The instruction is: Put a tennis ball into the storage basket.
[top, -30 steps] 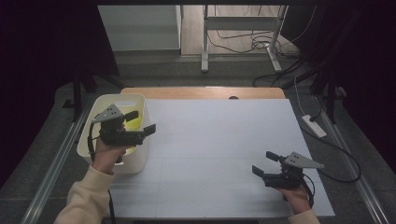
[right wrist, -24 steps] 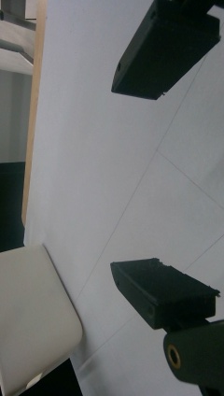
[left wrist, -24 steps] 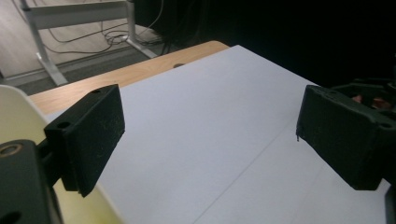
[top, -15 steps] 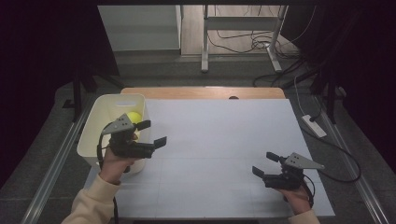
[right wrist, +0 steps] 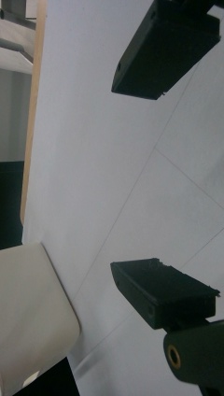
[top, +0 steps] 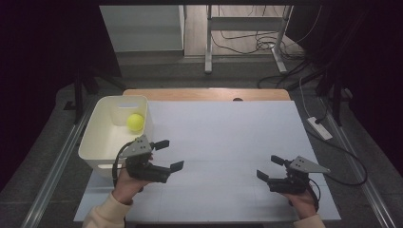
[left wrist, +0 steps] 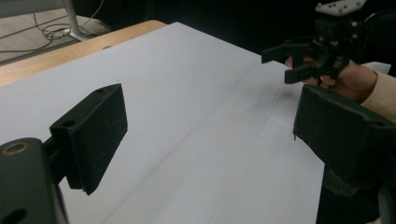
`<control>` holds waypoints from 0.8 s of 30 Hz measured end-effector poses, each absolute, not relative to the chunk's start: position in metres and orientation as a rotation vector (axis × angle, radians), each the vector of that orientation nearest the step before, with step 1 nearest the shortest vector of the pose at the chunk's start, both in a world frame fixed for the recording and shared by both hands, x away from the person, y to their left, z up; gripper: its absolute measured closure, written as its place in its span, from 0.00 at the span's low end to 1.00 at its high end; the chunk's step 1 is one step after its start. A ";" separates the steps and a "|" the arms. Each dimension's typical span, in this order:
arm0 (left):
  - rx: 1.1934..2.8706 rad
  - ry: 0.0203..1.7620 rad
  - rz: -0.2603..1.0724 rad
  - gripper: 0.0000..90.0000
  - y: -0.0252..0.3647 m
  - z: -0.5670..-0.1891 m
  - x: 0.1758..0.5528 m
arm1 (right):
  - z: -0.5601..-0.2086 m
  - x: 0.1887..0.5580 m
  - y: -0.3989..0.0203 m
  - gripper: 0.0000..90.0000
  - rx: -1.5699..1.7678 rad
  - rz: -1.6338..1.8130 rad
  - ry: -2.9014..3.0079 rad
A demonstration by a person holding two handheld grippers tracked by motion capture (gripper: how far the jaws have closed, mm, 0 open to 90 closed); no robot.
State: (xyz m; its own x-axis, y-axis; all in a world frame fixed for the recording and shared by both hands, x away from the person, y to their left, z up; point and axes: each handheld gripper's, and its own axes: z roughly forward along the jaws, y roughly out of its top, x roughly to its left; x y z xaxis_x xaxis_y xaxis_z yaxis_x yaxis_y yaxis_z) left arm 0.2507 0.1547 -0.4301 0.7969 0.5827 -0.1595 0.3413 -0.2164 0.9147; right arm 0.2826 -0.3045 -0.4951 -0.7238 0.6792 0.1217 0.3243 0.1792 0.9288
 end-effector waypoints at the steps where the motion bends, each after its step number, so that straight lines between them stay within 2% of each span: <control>1: 1.836 0.713 0.258 0.12 0.154 -0.434 0.248 | -0.495 0.282 -0.304 0.14 0.953 1.560 2.142; 13: 1.879 0.764 0.240 0.11 0.157 -0.477 0.236 | -0.497 0.282 -0.303 0.14 0.949 1.555 2.154; 24: 1.909 0.787 0.262 0.11 0.167 -0.502 0.235 | -0.501 0.282 -0.298 0.14 0.925 1.525 2.203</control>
State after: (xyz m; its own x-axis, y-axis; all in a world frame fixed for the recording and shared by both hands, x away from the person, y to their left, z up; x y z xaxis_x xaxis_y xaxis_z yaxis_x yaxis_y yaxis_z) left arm 0.2346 0.1666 -0.5019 0.7636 0.6261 -0.1578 0.4063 -0.2760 0.8711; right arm 0.2822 -0.2976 -0.5013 -0.7454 0.6577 0.1081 0.3327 0.2265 0.9154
